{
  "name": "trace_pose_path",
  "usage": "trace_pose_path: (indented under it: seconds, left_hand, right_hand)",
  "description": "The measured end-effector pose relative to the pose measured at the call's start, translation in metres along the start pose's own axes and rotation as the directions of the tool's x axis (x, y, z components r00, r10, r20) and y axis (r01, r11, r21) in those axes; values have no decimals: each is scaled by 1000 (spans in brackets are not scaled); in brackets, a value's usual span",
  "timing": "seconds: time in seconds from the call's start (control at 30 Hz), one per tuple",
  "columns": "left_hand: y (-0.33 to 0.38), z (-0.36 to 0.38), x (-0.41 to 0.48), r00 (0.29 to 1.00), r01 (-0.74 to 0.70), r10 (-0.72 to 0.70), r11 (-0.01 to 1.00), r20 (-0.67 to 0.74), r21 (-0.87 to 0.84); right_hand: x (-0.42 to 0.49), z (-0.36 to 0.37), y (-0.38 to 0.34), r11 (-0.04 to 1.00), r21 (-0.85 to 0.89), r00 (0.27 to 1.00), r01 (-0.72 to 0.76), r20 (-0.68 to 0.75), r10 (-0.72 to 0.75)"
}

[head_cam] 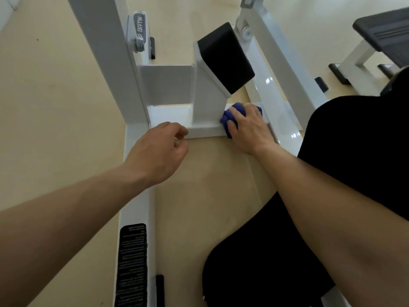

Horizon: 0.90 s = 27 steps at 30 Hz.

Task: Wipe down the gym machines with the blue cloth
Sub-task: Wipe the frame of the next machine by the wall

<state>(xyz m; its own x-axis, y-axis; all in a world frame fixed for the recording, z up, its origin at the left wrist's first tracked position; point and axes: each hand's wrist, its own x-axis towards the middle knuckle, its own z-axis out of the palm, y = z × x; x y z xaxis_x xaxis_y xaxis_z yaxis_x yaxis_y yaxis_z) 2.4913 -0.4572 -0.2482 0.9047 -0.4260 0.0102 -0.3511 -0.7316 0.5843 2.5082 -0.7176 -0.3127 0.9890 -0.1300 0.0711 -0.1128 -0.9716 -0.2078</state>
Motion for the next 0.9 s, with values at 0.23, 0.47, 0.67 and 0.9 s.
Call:
trace_pose_path:
  seconds: [0.23,0.47,0.67,0.9]
  left_hand:
    - [11,12,0,1000,-6,7,999,21,-47]
    - [2,14,-2,998,44,-44,999,46,-5]
    - [-5,4,-13,995,76,-77,997,58,6]
    - [-4,4,-18,987,132,-132,991,88,-4]
  right_hand:
    - [6,-11,26,952,-36,953,-302,-41,301]
    - [22,-21,26,998,64,990,-18,142,9]
    - [-4,-10,25,975,93,980,-200,4,201]
    - [-43,-32,13,943,332,998,-24,-44,41]
